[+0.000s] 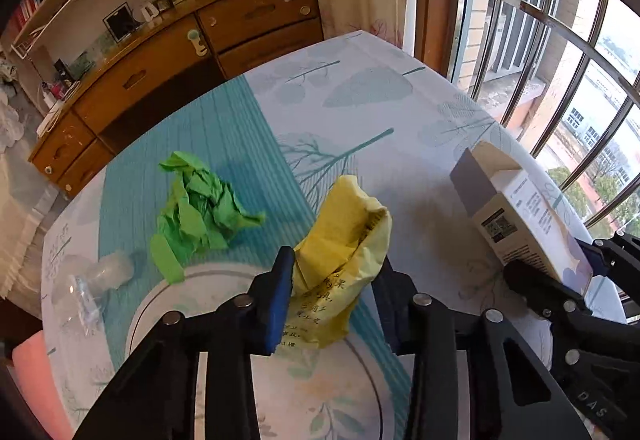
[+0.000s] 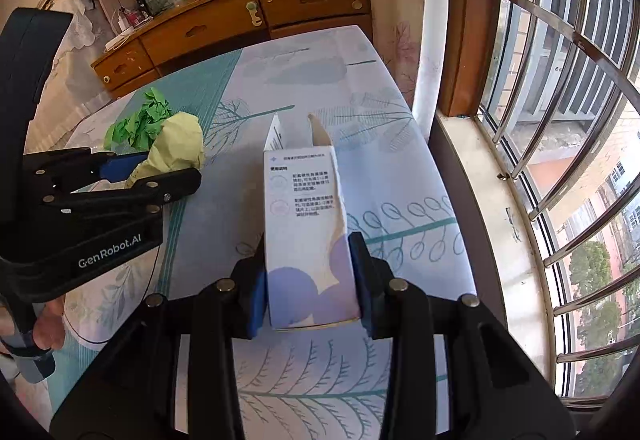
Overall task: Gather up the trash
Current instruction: 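Carry the yellow paper and white carton in both grippers down over the bin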
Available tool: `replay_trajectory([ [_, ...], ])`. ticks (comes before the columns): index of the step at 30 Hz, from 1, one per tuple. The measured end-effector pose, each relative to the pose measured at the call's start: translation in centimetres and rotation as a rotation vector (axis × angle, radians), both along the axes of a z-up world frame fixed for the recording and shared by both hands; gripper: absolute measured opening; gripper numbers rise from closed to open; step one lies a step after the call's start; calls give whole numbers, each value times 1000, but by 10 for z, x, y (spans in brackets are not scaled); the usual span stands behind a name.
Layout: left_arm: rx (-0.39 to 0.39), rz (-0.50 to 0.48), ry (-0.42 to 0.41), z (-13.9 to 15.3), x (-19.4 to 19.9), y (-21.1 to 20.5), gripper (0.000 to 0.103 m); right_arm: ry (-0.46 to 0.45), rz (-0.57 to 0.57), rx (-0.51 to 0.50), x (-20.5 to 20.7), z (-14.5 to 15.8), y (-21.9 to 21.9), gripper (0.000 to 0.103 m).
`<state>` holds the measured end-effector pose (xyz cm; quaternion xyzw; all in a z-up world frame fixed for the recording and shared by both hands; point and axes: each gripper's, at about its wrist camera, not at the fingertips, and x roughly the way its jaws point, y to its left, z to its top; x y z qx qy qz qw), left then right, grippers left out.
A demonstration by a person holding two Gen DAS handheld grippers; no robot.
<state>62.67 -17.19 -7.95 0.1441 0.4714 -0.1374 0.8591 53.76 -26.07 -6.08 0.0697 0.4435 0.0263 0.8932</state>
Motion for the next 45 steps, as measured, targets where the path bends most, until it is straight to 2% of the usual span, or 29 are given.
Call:
replay_trajectory([
  [4,-42,8,47,9,-24,18,35,3,5,18,-22,10,3,33],
  [9,-87,-10,48,36,-82,43,35,-12,31,43,-69,37,15,33],
  [19,-131,-10,45,81,-249,111,35,-23,149,92,-212,81,69,33],
  [29,-158,-50,25,93,-423,141,35,9,275,152,-352,89,119,33],
  [33,-188,-69,31,81,-482,146,35,33,330,157,-405,80,133,33],
  [36,-207,-82,59,60,-519,148,35,57,371,152,-438,68,141,33],
  [40,-226,-85,119,17,-559,151,35,109,409,138,-475,43,146,33],
  [45,-248,-53,217,-46,-577,154,35,220,409,118,-497,-10,146,33],
])
